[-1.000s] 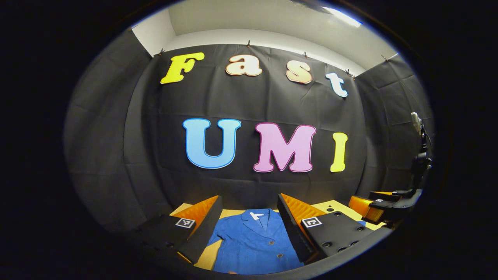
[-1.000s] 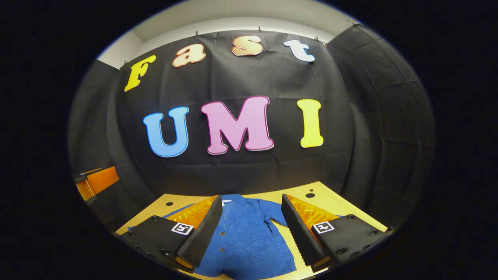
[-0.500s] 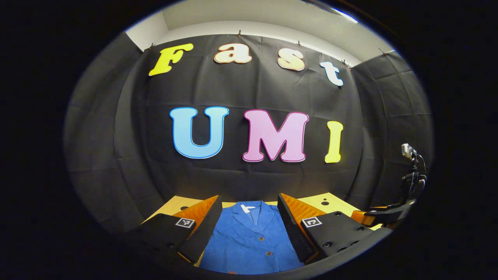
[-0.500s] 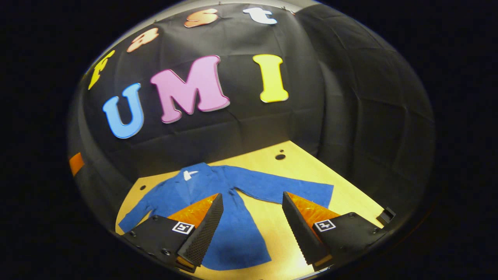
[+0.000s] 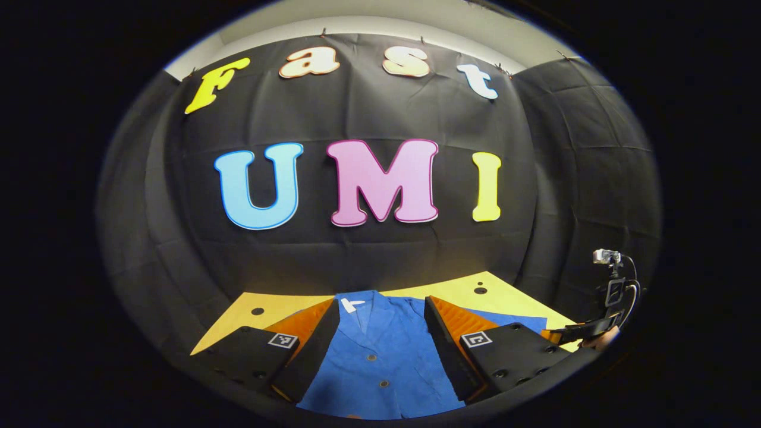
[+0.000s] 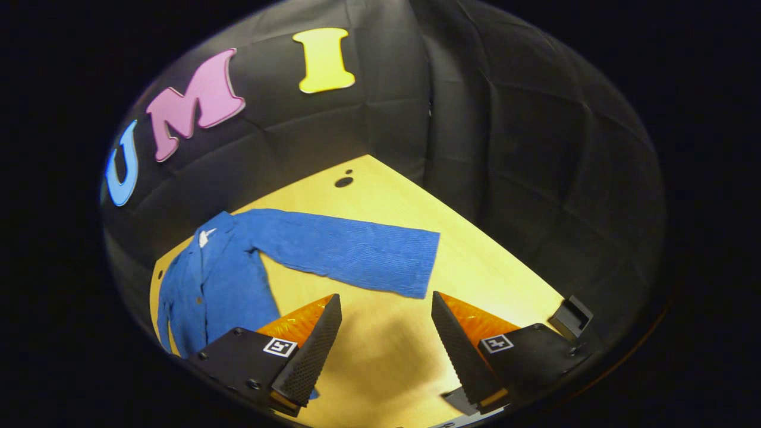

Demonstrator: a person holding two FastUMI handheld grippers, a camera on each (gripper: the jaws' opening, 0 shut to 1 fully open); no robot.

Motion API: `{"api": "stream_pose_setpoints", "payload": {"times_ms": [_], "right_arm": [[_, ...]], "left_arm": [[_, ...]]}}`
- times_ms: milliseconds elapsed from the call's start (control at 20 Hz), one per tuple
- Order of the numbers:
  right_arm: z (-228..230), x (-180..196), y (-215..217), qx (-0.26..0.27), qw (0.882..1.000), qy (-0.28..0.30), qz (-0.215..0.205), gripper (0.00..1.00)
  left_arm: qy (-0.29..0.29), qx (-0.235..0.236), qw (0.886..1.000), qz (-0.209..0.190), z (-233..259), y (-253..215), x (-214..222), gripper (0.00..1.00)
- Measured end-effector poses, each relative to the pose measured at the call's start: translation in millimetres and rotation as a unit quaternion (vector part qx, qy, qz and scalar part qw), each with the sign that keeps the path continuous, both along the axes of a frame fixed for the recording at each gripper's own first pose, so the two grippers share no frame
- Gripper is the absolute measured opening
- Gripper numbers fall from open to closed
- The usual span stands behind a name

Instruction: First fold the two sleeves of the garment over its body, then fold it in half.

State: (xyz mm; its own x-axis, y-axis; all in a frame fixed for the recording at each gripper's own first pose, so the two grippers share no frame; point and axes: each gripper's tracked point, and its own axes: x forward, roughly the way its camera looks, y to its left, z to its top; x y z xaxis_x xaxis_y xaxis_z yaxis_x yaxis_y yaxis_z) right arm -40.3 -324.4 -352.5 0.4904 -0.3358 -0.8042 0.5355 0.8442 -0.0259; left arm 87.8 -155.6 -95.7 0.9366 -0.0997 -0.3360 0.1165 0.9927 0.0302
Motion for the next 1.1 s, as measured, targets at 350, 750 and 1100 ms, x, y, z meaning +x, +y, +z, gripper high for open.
{"api": "stream_pose_setpoints", "payload": {"times_ms": [350,750,1100], "right_arm": [[-59.3,6.5,-41.4,0.066,0.994,0.061,-0.062,0.98],[-84.9,10.1,-38.4,0.101,0.982,0.150,-0.055,0.97],[-88.3,10.8,-47.9,0.070,0.970,0.220,-0.080,0.45]], "left_arm": [[0.042,0.021,0.999,0.018,-20.3,-15.1,4.2,0.82],[0.056,0.032,0.997,0.052,-24.1,-10.8,-0.1,0.82],[0.048,0.010,0.996,0.076,-17.0,6.3,-8.0,0.82]]}}
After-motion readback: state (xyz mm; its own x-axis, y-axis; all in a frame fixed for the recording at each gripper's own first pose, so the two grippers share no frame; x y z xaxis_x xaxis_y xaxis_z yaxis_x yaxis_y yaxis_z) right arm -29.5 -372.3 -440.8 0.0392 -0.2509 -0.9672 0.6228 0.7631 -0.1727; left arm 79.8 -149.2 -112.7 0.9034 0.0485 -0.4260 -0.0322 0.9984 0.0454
